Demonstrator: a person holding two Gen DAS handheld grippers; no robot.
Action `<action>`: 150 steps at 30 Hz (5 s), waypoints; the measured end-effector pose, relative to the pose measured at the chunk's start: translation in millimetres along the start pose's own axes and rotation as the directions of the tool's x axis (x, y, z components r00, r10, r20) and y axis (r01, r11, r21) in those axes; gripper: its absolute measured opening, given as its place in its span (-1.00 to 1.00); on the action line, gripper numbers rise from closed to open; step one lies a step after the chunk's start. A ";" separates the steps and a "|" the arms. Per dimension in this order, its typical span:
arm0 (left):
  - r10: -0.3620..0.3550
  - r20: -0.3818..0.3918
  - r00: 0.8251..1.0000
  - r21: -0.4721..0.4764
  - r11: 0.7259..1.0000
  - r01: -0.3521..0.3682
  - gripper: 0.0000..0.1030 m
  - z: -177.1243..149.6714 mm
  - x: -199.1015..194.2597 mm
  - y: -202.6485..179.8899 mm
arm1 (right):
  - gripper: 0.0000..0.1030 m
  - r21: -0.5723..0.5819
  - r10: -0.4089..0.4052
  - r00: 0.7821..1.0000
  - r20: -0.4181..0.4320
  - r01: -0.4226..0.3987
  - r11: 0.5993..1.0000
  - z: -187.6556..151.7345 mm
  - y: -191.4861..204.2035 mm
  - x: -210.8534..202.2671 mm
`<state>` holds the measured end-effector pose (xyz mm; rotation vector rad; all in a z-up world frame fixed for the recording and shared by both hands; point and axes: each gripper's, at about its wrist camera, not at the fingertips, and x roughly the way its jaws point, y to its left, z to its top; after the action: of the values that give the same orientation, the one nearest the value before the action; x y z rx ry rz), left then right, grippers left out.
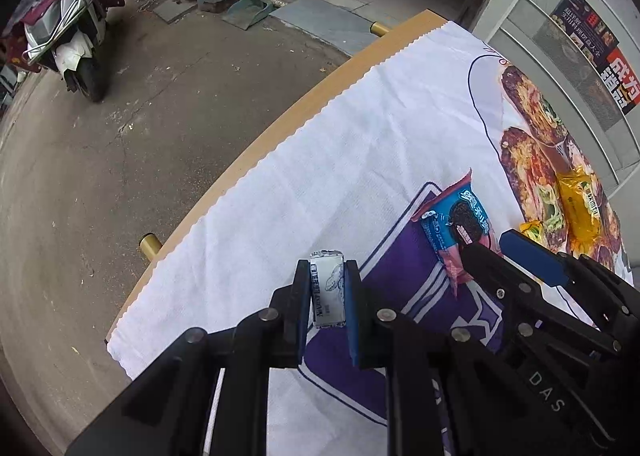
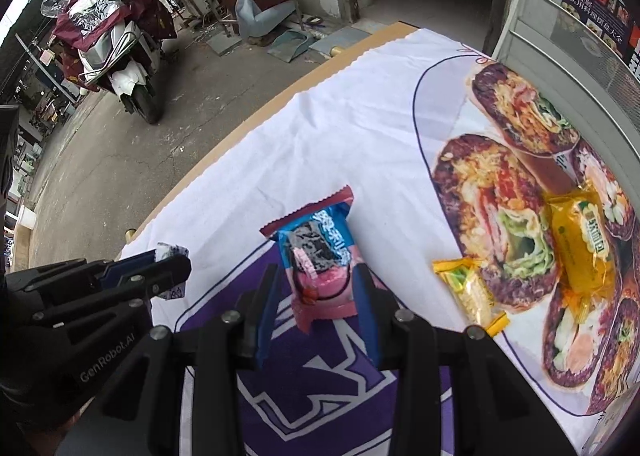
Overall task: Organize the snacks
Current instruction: 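Grasp the small white candy with the left tool while the right tool grasps the blue-pink biscuit pack, then carry both items over the red tray and open both tools to release them, then pull both tools back toward the yellow packets on the cloth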
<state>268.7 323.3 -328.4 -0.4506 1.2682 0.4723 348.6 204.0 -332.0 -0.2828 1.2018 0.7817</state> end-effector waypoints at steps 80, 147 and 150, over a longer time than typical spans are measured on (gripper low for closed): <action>-0.236 -0.196 0.952 0.719 0.626 0.303 -0.73 -332.8 -56.1 -532.7 | -0.19 0.666 -0.371 0.914 -0.165 0.381 0.642 -427.7 -387.8 -282.9; -0.241 -0.096 0.966 0.477 0.840 0.258 1.00 -208.2 -113.2 -326.7 | -0.14 0.521 -0.482 0.873 0.070 0.380 0.764 -297.5 -223.5 -297.0; -0.244 -0.098 0.965 0.470 0.843 0.261 1.00 -182.1 -107.6 -306.5 | -0.14 0.533 -0.480 0.875 0.056 0.381 0.756 -270.8 -206.0 -279.8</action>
<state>274.2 -40.5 -248.7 -0.1974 1.2840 -0.0831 251.0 -210.0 -217.2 -0.0375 1.0583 0.0609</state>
